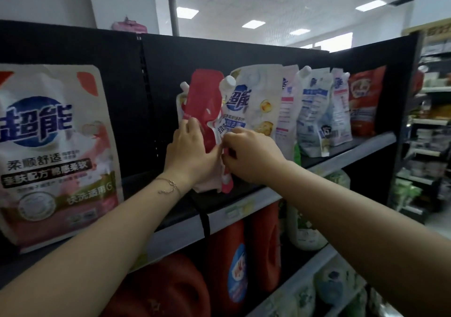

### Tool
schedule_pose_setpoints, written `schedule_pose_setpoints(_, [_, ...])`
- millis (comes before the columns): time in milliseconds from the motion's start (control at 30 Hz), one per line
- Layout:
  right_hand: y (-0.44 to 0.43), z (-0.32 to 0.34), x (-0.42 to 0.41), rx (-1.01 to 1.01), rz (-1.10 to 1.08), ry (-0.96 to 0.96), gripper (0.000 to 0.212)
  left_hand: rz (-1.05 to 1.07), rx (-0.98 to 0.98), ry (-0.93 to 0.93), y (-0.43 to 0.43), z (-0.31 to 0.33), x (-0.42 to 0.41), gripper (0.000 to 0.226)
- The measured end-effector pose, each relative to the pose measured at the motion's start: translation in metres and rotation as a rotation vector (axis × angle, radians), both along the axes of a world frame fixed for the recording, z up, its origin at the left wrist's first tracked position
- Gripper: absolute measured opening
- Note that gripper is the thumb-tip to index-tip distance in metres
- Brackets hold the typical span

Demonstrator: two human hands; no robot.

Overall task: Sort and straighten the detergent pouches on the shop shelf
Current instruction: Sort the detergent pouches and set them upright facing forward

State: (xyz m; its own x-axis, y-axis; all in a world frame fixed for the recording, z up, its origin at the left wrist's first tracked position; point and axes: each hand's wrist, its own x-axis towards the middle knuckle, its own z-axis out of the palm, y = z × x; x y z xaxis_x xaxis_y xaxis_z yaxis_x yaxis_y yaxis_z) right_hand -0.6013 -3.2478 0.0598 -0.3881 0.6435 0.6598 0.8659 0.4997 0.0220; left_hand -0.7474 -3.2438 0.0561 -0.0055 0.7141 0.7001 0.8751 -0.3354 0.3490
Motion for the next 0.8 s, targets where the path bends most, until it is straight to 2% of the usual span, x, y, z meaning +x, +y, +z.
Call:
schedule_pose_setpoints(133, [0.01,-0.002,0.003,-0.019,-0.027,0.032,0.021,0.033,0.035,0.07,0.01,0.001,0.005,0.038])
schedule_pose_setpoints(367, [0.029,-0.012,0.002,-0.064,0.049,0.066,0.019,0.078,0.145,0.041,0.021,0.0,0.009,0.027])
schedule_pose_setpoints(533, [0.047,-0.01,0.012,-0.056,0.133,0.041,0.019,0.134,0.215,-0.009,0.029,0.001,0.014,0.034])
schedule_pose_setpoints(800, [0.075,-0.007,0.032,-0.044,0.37,0.061,0.021,0.373,0.275,-0.027,0.032,0.004,0.034,0.039])
